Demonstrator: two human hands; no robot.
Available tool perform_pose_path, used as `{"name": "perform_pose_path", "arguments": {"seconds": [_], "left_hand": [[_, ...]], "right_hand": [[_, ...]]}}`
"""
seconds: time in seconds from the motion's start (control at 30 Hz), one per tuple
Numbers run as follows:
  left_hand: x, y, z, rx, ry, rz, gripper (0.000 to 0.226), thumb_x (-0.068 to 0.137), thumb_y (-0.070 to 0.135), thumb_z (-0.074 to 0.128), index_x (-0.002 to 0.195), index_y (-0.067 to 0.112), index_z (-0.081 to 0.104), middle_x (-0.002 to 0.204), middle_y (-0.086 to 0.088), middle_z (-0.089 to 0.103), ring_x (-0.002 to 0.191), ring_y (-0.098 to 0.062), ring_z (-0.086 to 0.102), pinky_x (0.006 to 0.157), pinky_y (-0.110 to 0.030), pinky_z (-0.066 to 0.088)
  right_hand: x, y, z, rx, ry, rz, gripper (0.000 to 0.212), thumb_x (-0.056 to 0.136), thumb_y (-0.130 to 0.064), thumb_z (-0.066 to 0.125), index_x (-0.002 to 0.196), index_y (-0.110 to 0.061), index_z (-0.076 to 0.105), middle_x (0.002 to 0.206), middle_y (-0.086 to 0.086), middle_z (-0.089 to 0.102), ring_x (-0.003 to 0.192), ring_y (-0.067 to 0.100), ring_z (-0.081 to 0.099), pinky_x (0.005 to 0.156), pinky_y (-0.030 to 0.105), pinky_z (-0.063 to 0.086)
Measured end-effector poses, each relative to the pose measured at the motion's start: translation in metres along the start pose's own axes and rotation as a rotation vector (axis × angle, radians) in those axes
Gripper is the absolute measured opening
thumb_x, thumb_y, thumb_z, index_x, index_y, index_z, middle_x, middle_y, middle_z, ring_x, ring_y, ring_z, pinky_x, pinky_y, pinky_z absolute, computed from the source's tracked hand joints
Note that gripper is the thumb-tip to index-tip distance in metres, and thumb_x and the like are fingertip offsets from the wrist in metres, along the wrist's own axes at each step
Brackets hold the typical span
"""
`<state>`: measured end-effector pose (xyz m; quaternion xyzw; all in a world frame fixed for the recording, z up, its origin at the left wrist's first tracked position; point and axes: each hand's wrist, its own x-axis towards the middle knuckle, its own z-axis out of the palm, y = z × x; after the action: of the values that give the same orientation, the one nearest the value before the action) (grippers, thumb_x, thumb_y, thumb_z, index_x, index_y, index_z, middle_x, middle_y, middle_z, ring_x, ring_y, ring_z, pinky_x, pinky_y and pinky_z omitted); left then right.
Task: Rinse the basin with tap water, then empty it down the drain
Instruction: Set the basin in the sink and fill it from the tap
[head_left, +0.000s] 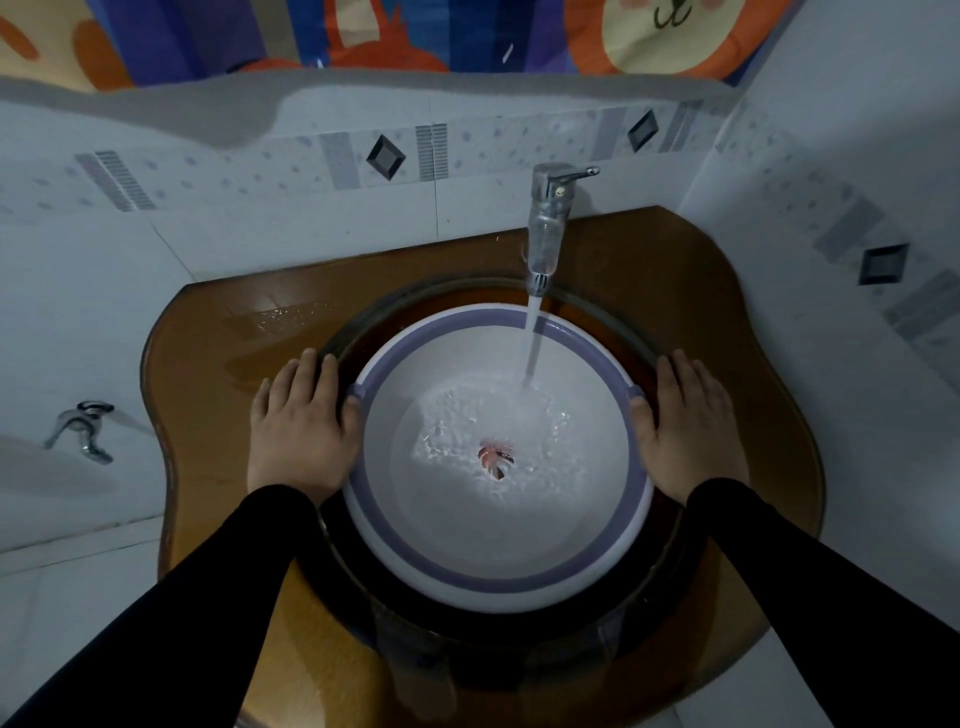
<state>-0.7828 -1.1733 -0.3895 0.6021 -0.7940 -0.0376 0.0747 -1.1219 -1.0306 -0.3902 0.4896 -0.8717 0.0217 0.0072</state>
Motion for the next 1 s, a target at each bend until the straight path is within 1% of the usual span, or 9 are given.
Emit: {"name": "perform_pose_path", "arguments": {"seconds": [0.3, 0.47, 0.73, 1.0], "left_hand": [[-0.0001, -0.0003, 0.0003, -0.007, 0.007, 0.004, 0.066, 0.095, 0.05, 0.018, 0.146, 0.012, 0.036, 0.154, -0.013, 0.032, 0.141, -0.031, 0.026, 0.115, -0.049, 0.016], [-0.0003, -0.0015, 0.0007, -0.005, -0.001, 0.001, 0.066, 0.095, 0.05, 0.017, 0.147, 0.013, 0.034, 0.155, -0.012, 0.03, 0.142, -0.03, 0.024, 0.116, -0.048, 0.015], [-0.0012, 0.001, -0.0013, -0.006, 0.013, 0.009, 0.064, 0.096, 0.049, 0.02, 0.146, 0.012, 0.037, 0.154, -0.014, 0.032, 0.141, -0.032, 0.027, 0.115, -0.049, 0.017], [-0.0004, 0.0004, -0.0003, 0.001, 0.011, 0.009, 0.064, 0.096, 0.049, 0.019, 0.146, 0.012, 0.036, 0.154, -0.013, 0.033, 0.141, -0.032, 0.027, 0.115, -0.049, 0.017]], "right_hand": [[0.0013, 0.0012, 0.0033, -0.004, 0.005, 0.011, 0.067, 0.096, -0.056, 0.013, 0.147, -0.015, 0.025, 0.156, 0.01, 0.025, 0.143, 0.029, 0.021, 0.115, 0.042, 0.014], [0.0022, 0.0018, 0.0045, -0.012, 0.002, 0.013, 0.068, 0.095, -0.057, 0.012, 0.147, -0.016, 0.024, 0.156, 0.01, 0.025, 0.143, 0.029, 0.02, 0.115, 0.042, 0.013], [0.001, 0.0018, 0.0035, 0.003, 0.019, 0.006, 0.07, 0.095, -0.057, 0.011, 0.147, -0.014, 0.028, 0.155, 0.011, 0.028, 0.142, 0.03, 0.023, 0.115, 0.043, 0.016], [0.0011, 0.0014, 0.0036, 0.002, 0.022, 0.006, 0.067, 0.096, -0.055, 0.016, 0.146, -0.013, 0.029, 0.154, 0.012, 0.029, 0.142, 0.03, 0.024, 0.115, 0.044, 0.017]]}}
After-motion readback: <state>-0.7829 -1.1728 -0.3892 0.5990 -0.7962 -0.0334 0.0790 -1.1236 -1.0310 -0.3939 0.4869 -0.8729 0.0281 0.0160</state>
